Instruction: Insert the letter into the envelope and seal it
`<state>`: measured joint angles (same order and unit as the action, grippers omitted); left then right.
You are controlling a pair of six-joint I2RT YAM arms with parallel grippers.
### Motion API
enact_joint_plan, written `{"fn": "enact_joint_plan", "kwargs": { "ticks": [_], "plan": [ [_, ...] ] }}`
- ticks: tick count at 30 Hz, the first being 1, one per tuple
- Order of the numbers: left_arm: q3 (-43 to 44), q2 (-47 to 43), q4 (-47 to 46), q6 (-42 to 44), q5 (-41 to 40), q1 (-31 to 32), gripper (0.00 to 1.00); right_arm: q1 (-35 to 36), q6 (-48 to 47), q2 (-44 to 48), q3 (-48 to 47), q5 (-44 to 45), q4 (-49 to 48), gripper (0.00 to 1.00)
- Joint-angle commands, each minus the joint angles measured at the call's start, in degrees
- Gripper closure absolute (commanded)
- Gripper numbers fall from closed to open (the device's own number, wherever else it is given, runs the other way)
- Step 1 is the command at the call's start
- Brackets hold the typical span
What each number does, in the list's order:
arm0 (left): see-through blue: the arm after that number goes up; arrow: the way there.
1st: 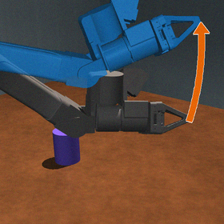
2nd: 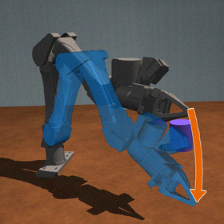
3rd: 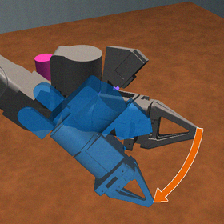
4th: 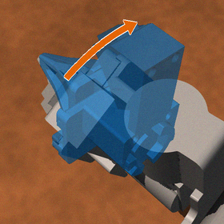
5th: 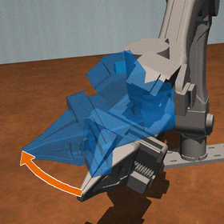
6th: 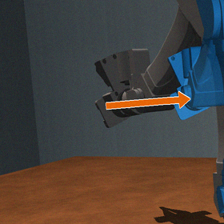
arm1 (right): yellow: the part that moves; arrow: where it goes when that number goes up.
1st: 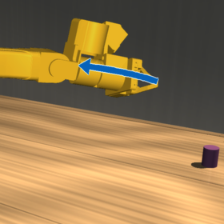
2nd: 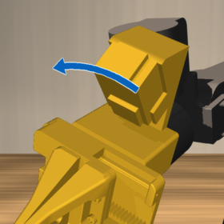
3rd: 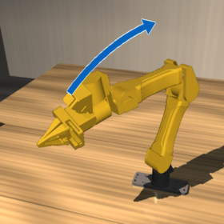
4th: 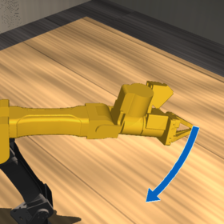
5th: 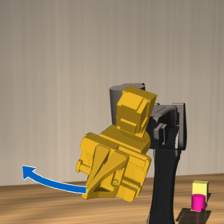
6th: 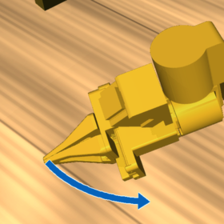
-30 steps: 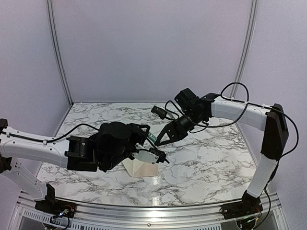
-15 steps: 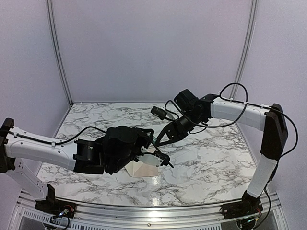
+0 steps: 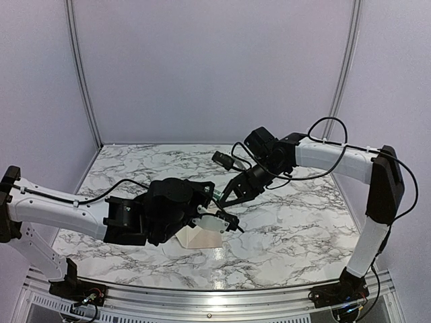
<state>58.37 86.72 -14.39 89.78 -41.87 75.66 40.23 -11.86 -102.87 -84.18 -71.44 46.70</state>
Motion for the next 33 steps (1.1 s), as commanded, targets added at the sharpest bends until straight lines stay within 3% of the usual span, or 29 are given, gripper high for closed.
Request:
{"fn": "enact_joint_plan", "kwargs": {
  "ticks": [1,4,7,12,15,21,26,33],
  "plan": [
    [2.8,0.0,-0.4,-13.7,-0.8,0.0,0.95,-2.5,-8.3,2.1,-4.7,3.5,6.2,0.53],
    [5.7,-0.1,9.3,-30.8,2.5,-0.4,0.95,-7.8,-13.1,3.7,-6.4,5.0,9.2,0.48],
    [7.5,-1.0,13.6,-48.3,10.9,-1.9,0.96,-12.7,-19.5,4.9,-8.7,9.0,13.1,0.44],
    [8.3,-0.8,14.0,-73.5,30.9,-7.6,0.96,-13.5,-29.4,9.6,-8.0,22.6,12.0,0.43],
    [6.7,-0.5,9.6,-83.1,39.4,-9.8,0.96,-13.2,-32.9,13.0,-6.6,27.7,8.8,0.43],
    [2.5,-0.7,-0.7,-94.5,48.4,-11.8,0.95,-9.6,-38.1,17.0,-5.1,29.1,7.3,0.43],
    [2.5,0.5,-2.2,-96.5,50.8,-11.8,0.94,-4.1,-37.2,15.1,-6.5,29.1,9.1,0.43],
    [2.0,0.4,-2.4,-95.6,51.0,-11.8,0.93,-1.5,-37.4,10.8,-9.5,26.5,13.5,0.44]
  ]
}}
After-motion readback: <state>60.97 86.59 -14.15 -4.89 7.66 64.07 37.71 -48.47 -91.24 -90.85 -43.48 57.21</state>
